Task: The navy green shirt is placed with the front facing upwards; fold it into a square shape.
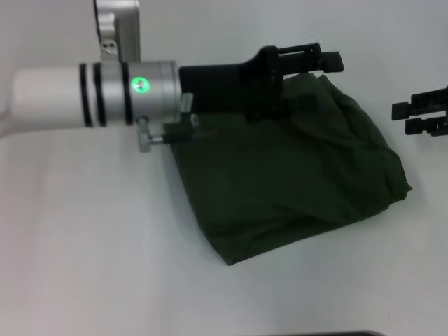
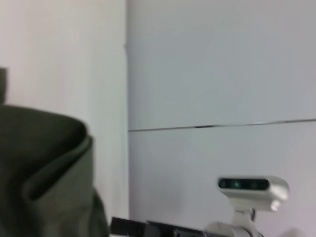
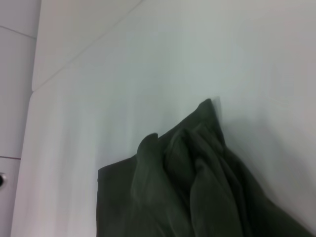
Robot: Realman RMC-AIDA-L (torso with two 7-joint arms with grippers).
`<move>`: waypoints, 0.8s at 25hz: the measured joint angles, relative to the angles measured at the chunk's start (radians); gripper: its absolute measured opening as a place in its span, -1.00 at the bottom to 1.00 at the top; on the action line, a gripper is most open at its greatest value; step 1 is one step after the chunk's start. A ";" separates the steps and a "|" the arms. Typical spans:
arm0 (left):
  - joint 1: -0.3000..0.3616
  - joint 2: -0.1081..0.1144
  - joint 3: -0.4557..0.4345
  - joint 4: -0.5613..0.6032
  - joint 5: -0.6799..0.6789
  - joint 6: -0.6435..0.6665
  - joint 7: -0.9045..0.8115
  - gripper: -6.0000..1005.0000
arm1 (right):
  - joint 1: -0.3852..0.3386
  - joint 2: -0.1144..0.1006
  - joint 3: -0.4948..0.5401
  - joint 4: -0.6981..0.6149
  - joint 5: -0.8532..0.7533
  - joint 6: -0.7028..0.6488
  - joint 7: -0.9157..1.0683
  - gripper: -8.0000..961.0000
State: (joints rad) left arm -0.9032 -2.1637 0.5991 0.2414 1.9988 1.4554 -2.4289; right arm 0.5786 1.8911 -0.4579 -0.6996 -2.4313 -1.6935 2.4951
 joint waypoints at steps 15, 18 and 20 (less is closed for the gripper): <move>0.222 0.114 0.412 0.426 0.020 0.159 0.085 0.77 | 0.116 -0.067 -0.037 0.001 -0.005 -0.022 0.018 0.26; 0.282 0.117 0.406 0.490 0.020 0.170 0.167 0.77 | 0.144 -0.073 -0.054 -0.001 -0.005 -0.023 0.012 0.26; 0.311 0.125 0.405 0.508 0.020 0.177 0.184 0.77 | 0.162 -0.073 -0.069 -0.003 -0.004 -0.021 0.011 0.26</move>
State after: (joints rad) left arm -0.5925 -2.0390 1.0044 0.7493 2.0187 1.6325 -2.2446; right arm 0.7402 1.8181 -0.5269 -0.7022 -2.4356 -1.7142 2.5061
